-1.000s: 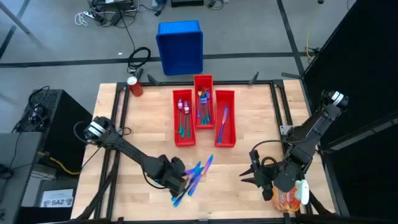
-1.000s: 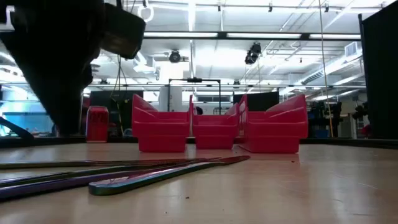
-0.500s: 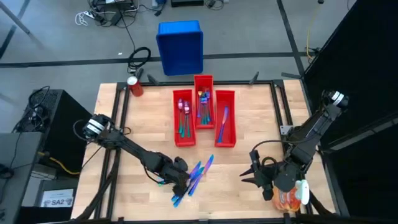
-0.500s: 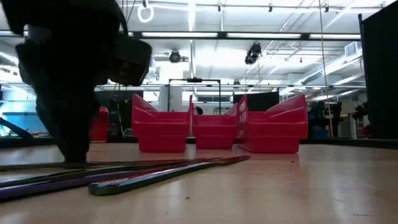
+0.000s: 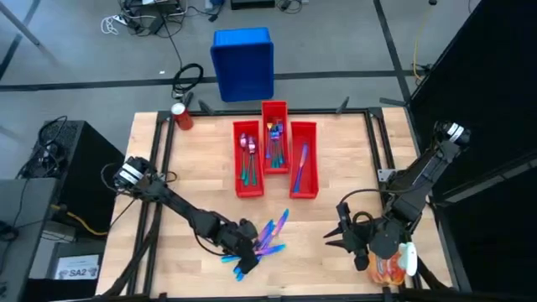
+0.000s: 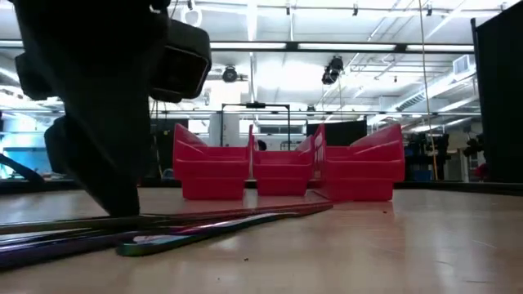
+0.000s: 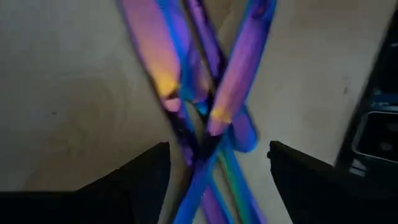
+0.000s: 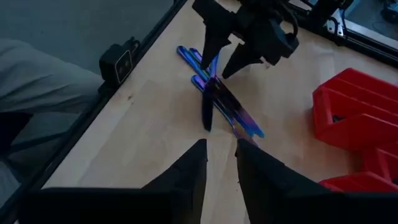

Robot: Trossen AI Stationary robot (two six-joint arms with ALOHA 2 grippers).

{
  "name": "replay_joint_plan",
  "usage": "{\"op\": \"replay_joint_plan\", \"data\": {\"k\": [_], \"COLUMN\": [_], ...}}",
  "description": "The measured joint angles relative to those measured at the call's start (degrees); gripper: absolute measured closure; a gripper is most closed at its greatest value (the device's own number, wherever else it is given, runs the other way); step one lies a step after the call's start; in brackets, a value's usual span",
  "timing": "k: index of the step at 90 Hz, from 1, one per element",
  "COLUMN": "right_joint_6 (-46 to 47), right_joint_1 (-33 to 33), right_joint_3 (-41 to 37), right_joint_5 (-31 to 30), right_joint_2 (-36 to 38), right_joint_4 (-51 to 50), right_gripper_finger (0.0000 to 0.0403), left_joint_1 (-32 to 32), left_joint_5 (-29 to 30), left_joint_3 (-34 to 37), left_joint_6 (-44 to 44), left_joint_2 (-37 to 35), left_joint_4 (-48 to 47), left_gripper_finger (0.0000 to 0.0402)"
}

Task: Sort silverware
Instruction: Put the iridescent knife into the right orange bin

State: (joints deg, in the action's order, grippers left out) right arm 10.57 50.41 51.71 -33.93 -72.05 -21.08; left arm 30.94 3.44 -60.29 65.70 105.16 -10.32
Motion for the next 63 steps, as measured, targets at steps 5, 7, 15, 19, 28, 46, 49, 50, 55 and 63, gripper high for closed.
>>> {"op": "replay_joint_plan", "data": {"k": [5, 7, 15, 19, 28, 46, 49, 50, 55, 63], "right_joint_6": [-0.02, -0.01, -0.01, 0.0, 0.0, 0.28, 0.28, 0.28, 0.28, 0.28], "right_joint_1": [-0.02, -0.06, -0.1, -0.11, -0.11, -0.24, -0.24, -0.24, -0.24, -0.24], "right_joint_3": [0.0, 0.0, 0.0, 0.0, 0.0, 0.0, 0.0, 0.0, 0.0, 0.0], "right_joint_5": [0.0, 0.0, 0.07, 0.09, 0.09, 0.07, 0.04, 0.04, 0.04, 0.08], "right_joint_2": [0.0, 0.0, 0.0, 0.0, 0.0, 0.0, 0.0, 0.0, 0.0, 0.0], "right_joint_4": [0.0, 0.01, 0.01, 0.0, 0.02, 0.01, 0.02, 0.05, 0.05, 0.13], "right_gripper_finger": [0.0335, 0.0336, 0.0338, 0.0339, 0.0338, 0.0336, 0.0337, 0.0337, 0.0338, 0.0339], "left_joint_1": [0.24, 0.31, 1.1, 1.75, 3.01, 4.46, 4.46, 4.46, 4.46, 4.26], "left_joint_5": [0.69, 1.2, 4.24, 6.37, 10.41, 14.12, 14.1, 14.07, 13.19, 11.37], "left_joint_3": [-0.78, -1.27, -3.39, -4.82, -9.56, -20.68, -22.45, -23.07, -25.62, -28.38], "left_joint_6": [0.05, -0.17, -3.46, -5.61, -8.3, -8.12, -8.2, -8.26, -8.31, -9.48], "left_joint_2": [0.0, 0.0, 0.0, 0.0, 0.0, 2.57, 3.7, 4.21, 6.86, 10.2], "left_joint_4": [-1.89, -2.68, -2.8, -3.13, -9.2, -24.6, -26.56, -27.15, -29.77, -31.86], "left_gripper_finger": [0.015, 0.015, 0.015, 0.015, 0.015, 0.015, 0.015, 0.015, 0.015, 0.015]}}
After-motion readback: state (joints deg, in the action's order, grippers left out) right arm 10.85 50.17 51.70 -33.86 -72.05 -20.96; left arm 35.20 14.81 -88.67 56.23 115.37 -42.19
